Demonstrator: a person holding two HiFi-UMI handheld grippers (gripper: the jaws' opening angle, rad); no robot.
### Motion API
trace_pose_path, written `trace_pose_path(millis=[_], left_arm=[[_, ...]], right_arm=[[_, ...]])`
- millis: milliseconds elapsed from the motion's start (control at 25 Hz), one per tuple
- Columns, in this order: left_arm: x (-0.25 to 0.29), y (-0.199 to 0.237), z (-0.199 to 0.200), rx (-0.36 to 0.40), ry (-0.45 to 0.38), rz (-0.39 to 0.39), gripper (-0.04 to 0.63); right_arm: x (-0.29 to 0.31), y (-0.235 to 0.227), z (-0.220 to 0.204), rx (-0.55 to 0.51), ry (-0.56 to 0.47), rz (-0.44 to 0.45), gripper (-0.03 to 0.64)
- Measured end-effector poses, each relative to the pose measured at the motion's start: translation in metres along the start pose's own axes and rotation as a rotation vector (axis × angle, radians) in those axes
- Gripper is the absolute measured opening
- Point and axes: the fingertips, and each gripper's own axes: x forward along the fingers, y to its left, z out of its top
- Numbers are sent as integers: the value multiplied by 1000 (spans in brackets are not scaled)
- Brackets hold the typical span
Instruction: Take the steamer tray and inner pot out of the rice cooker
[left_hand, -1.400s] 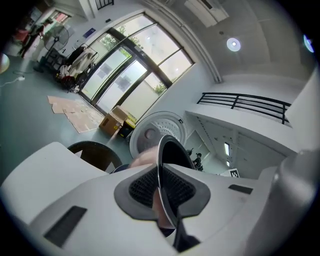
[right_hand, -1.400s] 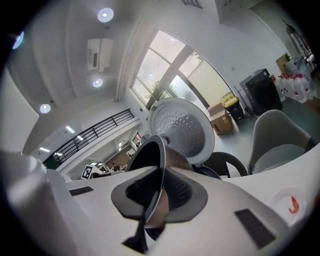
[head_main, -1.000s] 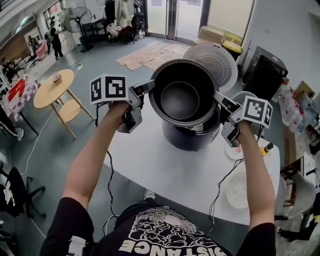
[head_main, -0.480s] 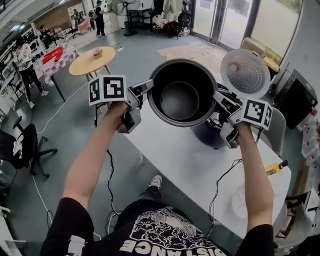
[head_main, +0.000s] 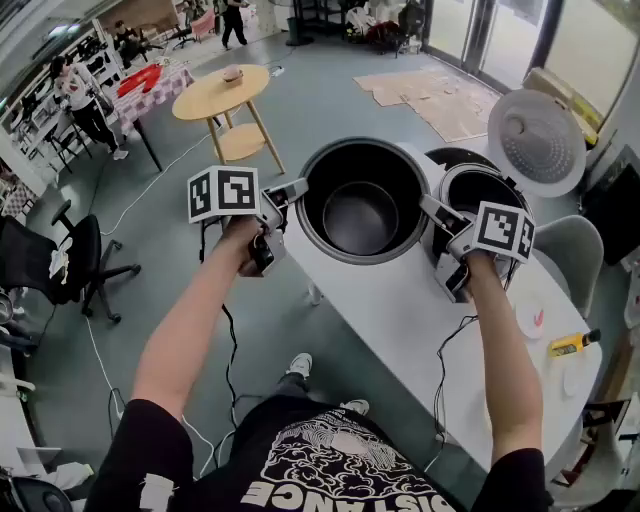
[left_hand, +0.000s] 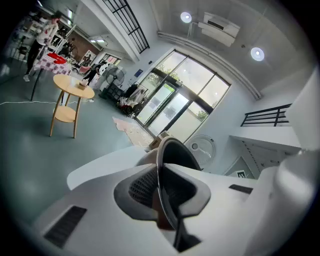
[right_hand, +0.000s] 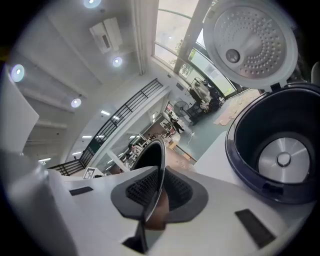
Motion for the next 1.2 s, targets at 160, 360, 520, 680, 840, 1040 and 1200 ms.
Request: trace_pose_path(millis=[160, 360, 520, 680, 840, 1040, 1200], left_arm=[[16, 15, -11, -23, 57, 14, 44], [43, 61, -25, -47, 156, 12, 44], [59, 113, -22, -62, 255, -15, 44], [81, 153, -23, -76, 323, -38, 44], [104, 170, -34, -79, 394, -76, 46], [118, 179, -29, -80, 424, -114, 44], [126, 180, -25, -56, 448, -148, 44]], right_arm=[[7, -21, -9, 38, 26, -34, 54], [34, -56, -38, 112, 47, -116, 54], [72, -71, -64, 180, 50, -203, 54], [99, -92, -79, 220, 38, -265, 54], [102, -110, -94, 261, 12, -329, 55], [109, -120, -98, 292, -21, -370, 58], [110, -123, -101, 304, -51, -404, 61]])
